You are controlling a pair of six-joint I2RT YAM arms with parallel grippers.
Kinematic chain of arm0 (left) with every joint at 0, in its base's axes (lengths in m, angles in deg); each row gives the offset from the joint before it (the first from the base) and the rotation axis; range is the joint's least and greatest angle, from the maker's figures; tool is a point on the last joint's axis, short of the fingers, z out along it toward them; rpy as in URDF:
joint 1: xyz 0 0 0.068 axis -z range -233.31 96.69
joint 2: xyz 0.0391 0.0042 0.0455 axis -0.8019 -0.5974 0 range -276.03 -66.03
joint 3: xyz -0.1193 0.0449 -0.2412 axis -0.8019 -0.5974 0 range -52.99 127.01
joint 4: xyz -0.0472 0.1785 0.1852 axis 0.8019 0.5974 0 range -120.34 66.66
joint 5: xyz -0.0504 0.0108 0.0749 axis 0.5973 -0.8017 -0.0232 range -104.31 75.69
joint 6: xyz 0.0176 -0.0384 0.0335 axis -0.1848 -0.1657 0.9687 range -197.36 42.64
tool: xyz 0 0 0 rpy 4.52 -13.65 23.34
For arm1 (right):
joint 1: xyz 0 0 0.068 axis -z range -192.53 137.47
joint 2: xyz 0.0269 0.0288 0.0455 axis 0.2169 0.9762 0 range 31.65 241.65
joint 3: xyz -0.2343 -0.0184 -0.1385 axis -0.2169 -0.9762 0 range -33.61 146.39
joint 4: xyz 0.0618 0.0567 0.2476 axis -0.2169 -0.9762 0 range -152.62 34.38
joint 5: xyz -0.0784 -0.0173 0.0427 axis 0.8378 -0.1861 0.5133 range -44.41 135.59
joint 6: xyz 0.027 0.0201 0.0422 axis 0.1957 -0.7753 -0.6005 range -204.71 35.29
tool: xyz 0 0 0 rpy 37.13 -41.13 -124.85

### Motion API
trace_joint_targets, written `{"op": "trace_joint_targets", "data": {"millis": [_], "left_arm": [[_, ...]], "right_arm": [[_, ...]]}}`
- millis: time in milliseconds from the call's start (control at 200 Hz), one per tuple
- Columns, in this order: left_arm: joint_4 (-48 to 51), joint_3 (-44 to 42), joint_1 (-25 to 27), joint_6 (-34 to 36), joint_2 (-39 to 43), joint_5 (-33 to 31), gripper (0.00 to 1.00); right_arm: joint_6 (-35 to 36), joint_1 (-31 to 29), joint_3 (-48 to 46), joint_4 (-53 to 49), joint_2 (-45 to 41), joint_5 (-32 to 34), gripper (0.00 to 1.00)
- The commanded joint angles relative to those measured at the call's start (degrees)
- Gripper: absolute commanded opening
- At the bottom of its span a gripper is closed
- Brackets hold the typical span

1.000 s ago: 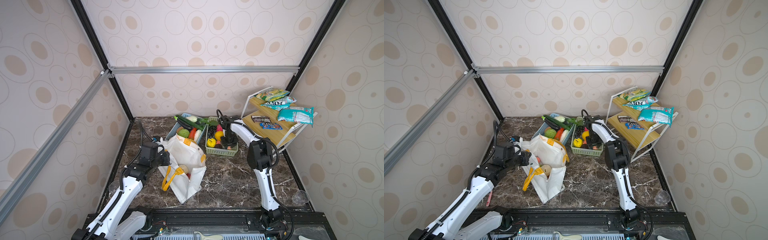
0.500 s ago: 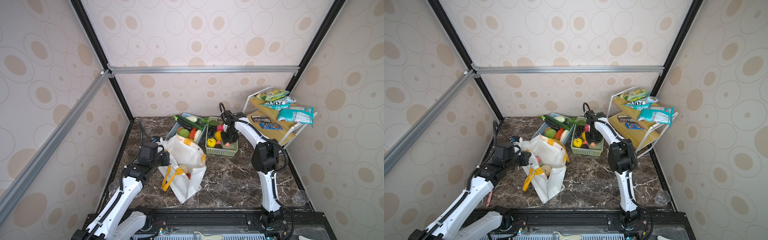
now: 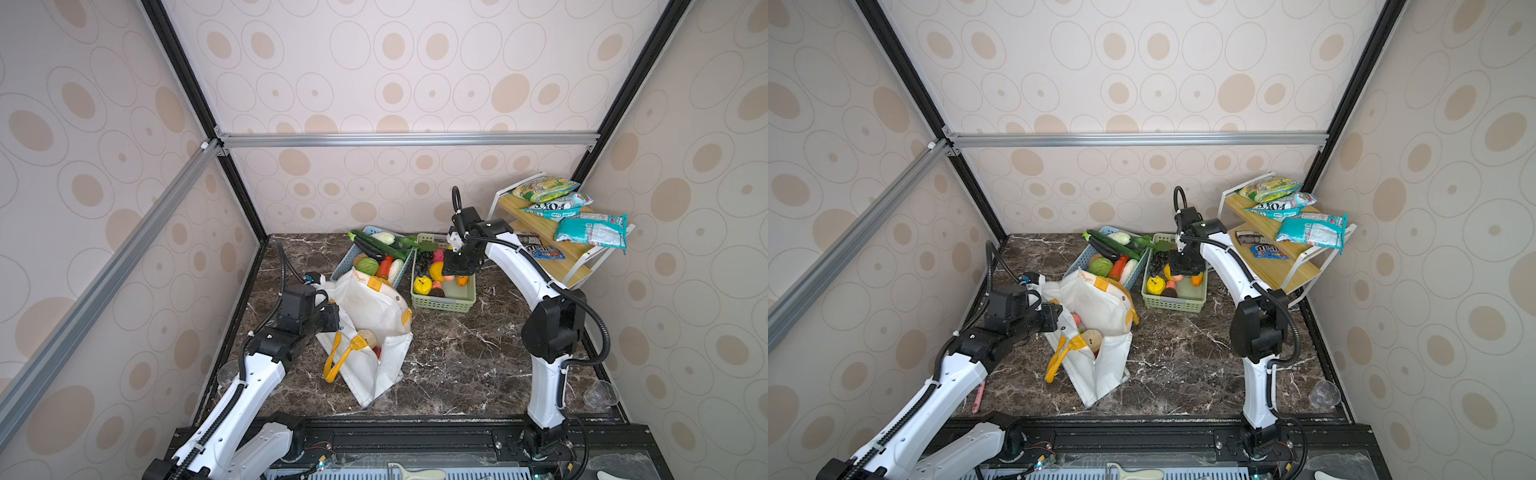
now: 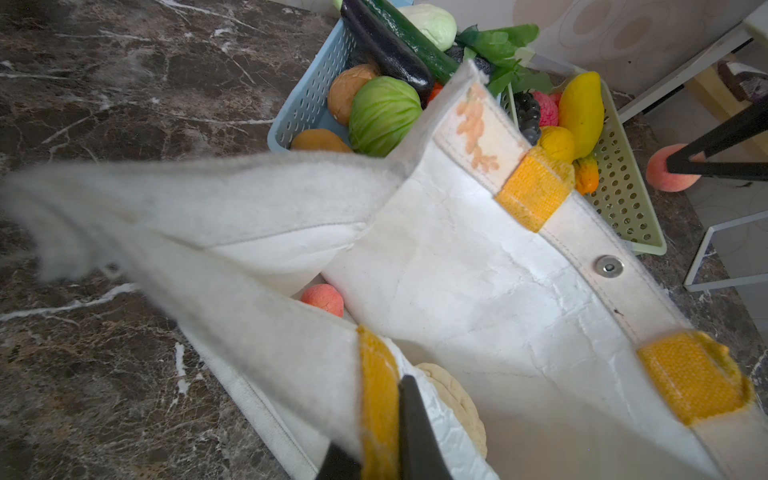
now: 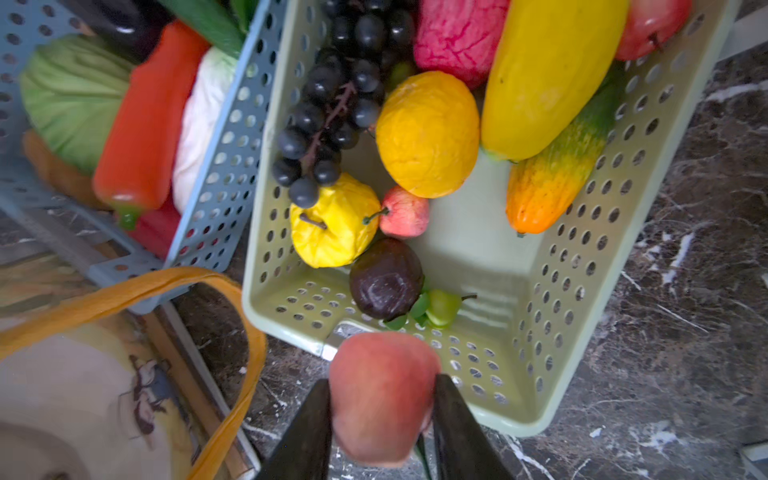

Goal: Place the food into the grocery bag and tie it
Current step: 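Lift the pink peach and carry it over the white bag with the right gripper, then lower the pink peach into the bag while the left gripper holds the rim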

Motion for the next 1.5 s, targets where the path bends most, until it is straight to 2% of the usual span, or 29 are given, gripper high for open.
{"op": "trace_joint_targets", "data": {"millis": [0,405,675,1165,1496], "left_arm": [[-1.4,1.72,-0.49,0.44,0.13,-0.04,0.0],[-1.46,1.85,-0.53,0.24,0.16,0.16,0.0],[-1.62,1.64,-0.44,0.21,0.32,0.22,0.0],[-1.64,1.25,-0.45,-0.03,0.91,0.13,0.0],[-1.73,1.11,-0.46,-0.56,0.92,0.14,0.0]], "right_arm": [[-1.55,-1.79,-1.73,2.82,-2.87,-4.11,0.38],[-4.93,-9.84,-1.25,7.65,-7.05,-8.17,0.38],[-6.69,-15.83,-1.05,10.85,-7.95,-8.61,0.38],[-6.87,-23.29,-1.25,12.17,-6.33,-9.52,0.38],[-5.07,-26.49,-3.3,13.35,-3.41,-12.47,0.38]]}}
